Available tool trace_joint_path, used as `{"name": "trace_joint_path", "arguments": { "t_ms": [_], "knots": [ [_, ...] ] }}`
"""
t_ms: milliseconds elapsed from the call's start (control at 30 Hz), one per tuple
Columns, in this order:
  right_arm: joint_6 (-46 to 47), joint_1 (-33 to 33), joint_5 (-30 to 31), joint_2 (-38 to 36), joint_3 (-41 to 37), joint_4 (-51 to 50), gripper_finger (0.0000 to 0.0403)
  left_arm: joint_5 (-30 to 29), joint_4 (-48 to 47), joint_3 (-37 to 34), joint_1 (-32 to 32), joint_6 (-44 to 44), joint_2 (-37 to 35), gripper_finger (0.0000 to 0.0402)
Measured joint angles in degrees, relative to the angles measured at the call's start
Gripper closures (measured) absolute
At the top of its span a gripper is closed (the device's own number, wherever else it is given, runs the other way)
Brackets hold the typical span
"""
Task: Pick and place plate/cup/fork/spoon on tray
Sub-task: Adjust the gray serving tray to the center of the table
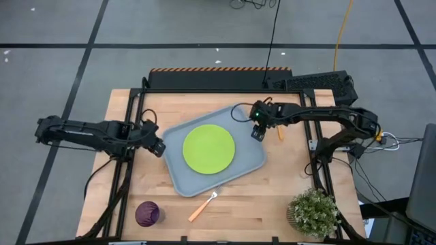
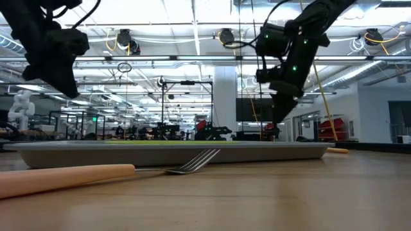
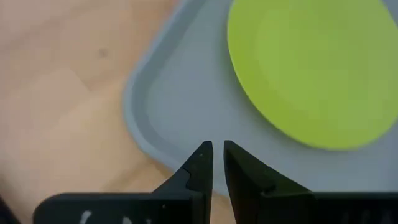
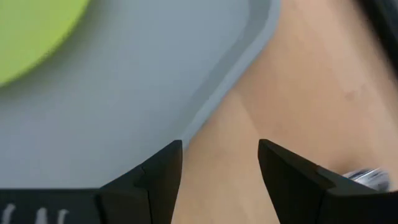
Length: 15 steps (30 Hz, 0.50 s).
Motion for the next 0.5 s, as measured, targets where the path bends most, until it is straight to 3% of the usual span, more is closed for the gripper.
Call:
{"name": "trace_joint_path", "arguments": {
  "t_ms": [200, 500],
  "knots": [
    [-1.5, -0.6, 0.0, -3.2, 0.0, 2.1, 0.02, 14.7, -0.9, 0.0, 0.0, -0.2, 6.3, 0.036],
    [-1.0, 0.7, -0.1, -4.0, 0.0, 2.4, 0.02, 22.8, -1.3, 0.0, -2.0, 5.5, 20.1, 0.036]
  ]
}}
